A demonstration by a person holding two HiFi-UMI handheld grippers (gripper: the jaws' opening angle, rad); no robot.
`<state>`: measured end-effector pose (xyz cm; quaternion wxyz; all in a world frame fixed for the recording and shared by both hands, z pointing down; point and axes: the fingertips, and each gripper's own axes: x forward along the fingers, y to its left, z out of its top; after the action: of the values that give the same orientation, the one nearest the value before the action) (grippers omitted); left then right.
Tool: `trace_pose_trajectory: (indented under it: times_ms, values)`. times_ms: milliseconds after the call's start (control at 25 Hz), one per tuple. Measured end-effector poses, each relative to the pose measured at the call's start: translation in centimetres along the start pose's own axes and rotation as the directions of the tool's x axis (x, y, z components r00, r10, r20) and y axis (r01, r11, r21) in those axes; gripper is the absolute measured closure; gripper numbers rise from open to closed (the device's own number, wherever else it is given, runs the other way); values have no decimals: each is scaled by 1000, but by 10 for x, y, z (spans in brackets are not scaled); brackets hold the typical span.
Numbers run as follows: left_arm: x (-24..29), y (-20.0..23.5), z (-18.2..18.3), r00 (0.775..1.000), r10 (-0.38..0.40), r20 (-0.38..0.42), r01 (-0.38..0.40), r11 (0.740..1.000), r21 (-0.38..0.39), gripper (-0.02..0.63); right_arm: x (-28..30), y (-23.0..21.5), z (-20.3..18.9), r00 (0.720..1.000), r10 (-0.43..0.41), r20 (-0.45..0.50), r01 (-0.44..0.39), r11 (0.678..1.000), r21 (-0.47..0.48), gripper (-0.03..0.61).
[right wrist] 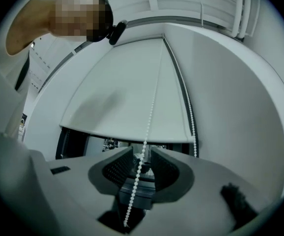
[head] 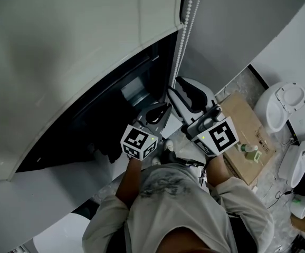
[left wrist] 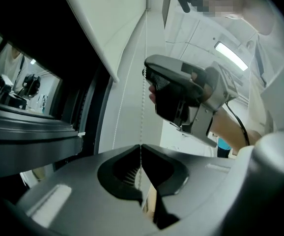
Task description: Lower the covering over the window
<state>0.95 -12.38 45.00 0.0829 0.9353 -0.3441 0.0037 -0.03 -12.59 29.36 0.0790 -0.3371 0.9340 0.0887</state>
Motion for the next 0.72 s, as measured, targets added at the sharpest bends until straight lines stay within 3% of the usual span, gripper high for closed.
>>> trace_pose_trajectory:
  times_ms: [240, 320, 400, 720]
  values:
    - [1, 3, -1, 1000, 4, 6, -4, 1000, -19, 598, 11, 3, -4, 1000, 19, -19, -19, 1000, -2, 461]
    - [0, 5, 0, 1000, 7, 11, -7, 1000, -24, 597, 12, 2, -4, 1000, 6, -21, -7, 1000, -6, 544]
    - [-2, 5, 1, 1000, 9, 11, -9, 1000, -19, 597, 13, 1, -4, 1000, -1, -22, 1, 1000, -8, 560]
    - [-12, 1, 16, 999, 4, 40, -4, 1000, 4, 583, 11, -3, -7, 1000, -18, -2, 18, 1000, 21, 561]
